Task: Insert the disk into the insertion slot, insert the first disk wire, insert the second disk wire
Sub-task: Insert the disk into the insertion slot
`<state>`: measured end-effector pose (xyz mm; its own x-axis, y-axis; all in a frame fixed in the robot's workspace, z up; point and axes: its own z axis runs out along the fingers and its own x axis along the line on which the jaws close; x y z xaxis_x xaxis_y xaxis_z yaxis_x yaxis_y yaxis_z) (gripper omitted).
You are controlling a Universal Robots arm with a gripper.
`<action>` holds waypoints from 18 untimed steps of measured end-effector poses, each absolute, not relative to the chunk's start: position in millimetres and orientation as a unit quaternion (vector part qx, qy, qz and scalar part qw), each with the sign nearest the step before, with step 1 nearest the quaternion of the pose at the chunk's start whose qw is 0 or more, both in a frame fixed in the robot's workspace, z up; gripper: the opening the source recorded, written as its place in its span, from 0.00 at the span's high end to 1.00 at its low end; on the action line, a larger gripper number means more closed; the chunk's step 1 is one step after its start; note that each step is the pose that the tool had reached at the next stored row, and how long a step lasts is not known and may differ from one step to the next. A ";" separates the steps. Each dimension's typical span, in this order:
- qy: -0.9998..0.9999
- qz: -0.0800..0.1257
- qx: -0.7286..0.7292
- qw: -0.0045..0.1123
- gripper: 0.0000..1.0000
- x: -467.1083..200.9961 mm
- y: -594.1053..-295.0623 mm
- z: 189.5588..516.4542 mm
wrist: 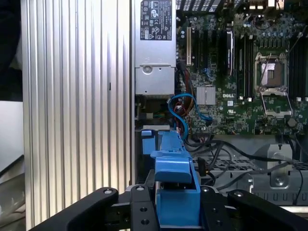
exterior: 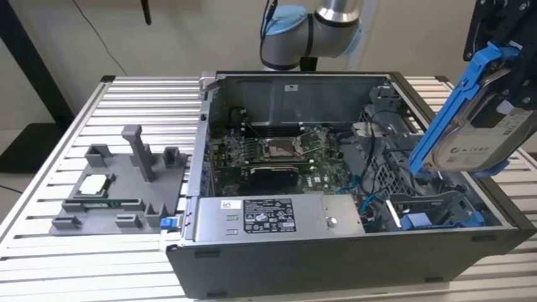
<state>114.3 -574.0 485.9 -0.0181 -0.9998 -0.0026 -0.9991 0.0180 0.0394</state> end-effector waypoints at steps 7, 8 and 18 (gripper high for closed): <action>-0.713 -0.015 0.701 0.013 0.67 114.3 -574.1 481.5; -0.713 -0.015 0.701 0.013 0.67 114.3 -574.1 481.1; -0.713 -0.015 0.701 0.013 0.67 114.3 -574.1 475.8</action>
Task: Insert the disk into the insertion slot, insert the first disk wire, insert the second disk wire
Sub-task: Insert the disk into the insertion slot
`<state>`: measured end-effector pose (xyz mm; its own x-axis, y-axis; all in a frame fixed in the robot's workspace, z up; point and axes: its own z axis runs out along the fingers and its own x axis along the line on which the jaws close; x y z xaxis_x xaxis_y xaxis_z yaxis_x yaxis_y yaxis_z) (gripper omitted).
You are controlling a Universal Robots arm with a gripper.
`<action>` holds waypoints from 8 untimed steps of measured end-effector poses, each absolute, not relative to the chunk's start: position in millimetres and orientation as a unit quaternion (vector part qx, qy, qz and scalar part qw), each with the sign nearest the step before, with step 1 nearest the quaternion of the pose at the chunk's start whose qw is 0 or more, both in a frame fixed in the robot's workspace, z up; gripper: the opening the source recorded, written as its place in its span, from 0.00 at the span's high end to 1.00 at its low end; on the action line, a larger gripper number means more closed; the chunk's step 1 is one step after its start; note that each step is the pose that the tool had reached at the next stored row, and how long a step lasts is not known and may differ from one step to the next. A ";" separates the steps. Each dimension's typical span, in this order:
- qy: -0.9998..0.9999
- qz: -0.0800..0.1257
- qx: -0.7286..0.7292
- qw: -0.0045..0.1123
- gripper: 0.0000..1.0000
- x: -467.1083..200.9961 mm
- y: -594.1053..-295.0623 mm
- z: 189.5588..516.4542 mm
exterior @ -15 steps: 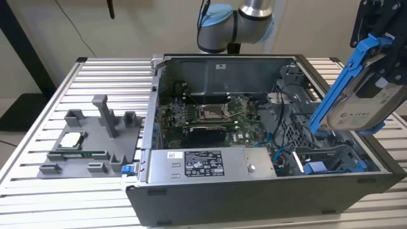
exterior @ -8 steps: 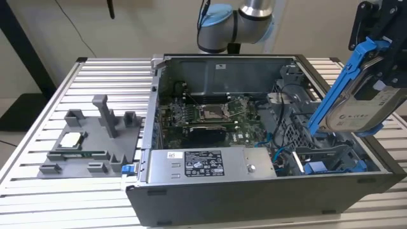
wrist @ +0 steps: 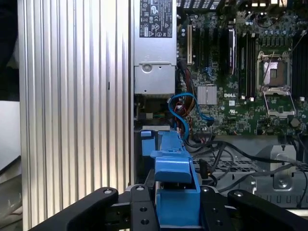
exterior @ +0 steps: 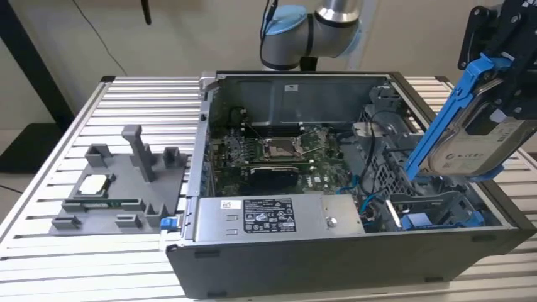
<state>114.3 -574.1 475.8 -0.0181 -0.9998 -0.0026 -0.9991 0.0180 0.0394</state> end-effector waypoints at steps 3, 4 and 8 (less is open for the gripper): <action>-0.713 -0.015 0.701 0.013 0.67 114.3 -574.1 474.3; -0.713 -0.015 0.701 0.013 0.67 114.2 -574.1 473.6; -0.713 -0.015 0.701 0.013 0.67 114.3 -574.0 470.9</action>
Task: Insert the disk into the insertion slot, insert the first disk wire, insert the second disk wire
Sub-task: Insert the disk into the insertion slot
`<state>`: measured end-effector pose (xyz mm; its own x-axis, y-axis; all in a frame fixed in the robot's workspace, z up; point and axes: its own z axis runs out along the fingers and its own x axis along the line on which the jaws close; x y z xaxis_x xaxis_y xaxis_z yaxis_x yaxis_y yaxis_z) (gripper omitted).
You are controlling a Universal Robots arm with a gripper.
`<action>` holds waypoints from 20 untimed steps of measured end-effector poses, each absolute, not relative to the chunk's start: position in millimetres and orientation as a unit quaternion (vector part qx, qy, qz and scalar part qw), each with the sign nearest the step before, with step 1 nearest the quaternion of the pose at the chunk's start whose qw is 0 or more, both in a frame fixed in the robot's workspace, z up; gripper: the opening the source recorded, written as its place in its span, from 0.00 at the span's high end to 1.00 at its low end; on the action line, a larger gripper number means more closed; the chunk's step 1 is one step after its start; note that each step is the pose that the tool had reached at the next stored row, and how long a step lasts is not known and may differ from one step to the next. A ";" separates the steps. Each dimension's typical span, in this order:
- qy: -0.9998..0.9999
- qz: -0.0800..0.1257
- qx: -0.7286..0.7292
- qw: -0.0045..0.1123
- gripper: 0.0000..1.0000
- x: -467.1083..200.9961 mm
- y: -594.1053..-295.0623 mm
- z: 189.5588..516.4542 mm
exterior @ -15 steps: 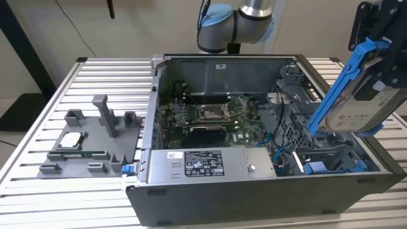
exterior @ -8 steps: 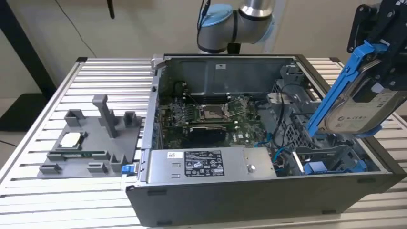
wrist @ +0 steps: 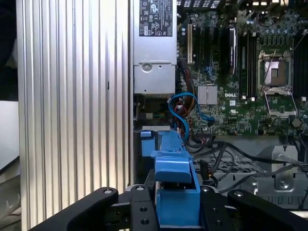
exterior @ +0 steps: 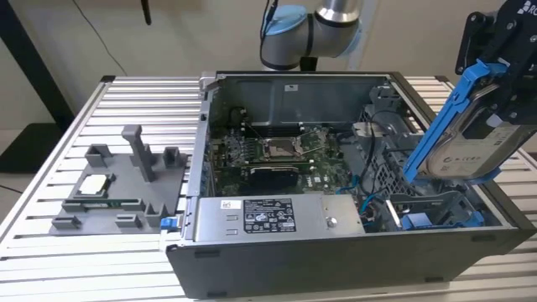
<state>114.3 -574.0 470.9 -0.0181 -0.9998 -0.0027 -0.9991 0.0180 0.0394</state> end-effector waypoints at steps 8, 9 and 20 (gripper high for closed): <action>-0.713 -0.015 0.701 0.013 0.67 114.3 -574.1 464.9; -0.713 -0.015 0.701 0.013 0.67 114.3 -574.1 464.1; -0.713 -0.015 0.701 0.013 0.67 115.8 -574.2 451.2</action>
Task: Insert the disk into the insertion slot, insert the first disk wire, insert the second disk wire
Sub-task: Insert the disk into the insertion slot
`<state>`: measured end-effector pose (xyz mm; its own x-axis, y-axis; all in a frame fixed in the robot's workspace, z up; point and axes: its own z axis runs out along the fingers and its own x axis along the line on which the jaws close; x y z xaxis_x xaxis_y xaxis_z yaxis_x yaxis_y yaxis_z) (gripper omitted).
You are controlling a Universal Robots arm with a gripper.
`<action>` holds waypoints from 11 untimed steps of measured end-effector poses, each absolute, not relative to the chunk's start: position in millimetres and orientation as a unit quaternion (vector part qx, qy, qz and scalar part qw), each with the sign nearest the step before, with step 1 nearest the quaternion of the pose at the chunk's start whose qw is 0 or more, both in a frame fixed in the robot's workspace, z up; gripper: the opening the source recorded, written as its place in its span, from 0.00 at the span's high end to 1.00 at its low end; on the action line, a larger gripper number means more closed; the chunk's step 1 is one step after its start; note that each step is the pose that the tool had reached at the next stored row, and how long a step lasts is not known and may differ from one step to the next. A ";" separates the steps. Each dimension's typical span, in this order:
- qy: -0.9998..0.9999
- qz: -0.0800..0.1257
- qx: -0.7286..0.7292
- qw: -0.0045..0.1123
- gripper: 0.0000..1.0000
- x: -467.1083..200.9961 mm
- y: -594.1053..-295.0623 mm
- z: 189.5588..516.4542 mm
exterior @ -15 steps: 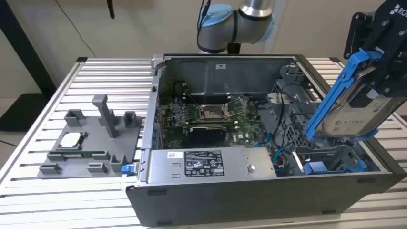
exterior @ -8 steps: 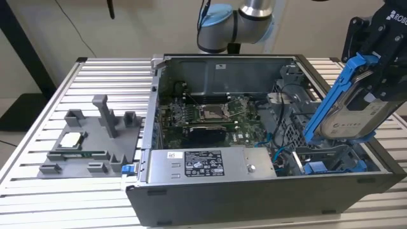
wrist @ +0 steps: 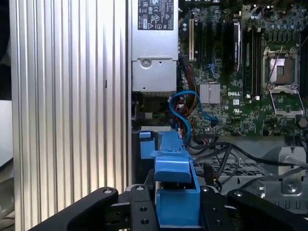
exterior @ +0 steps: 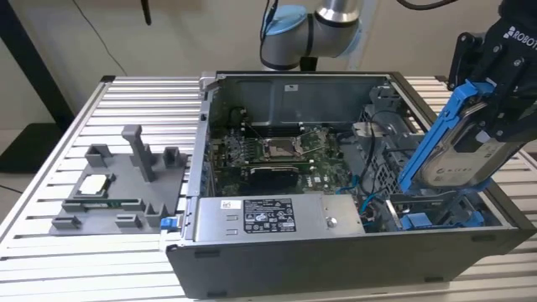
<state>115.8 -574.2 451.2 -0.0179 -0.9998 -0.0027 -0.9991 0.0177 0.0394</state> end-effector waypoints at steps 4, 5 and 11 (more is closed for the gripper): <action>-0.712 -0.015 0.702 0.013 0.67 116.4 -574.5 445.3; -0.712 -0.015 0.702 0.013 0.67 116.5 -574.5 444.0; -0.712 -0.015 0.702 0.013 0.67 117.9 -575.3 437.4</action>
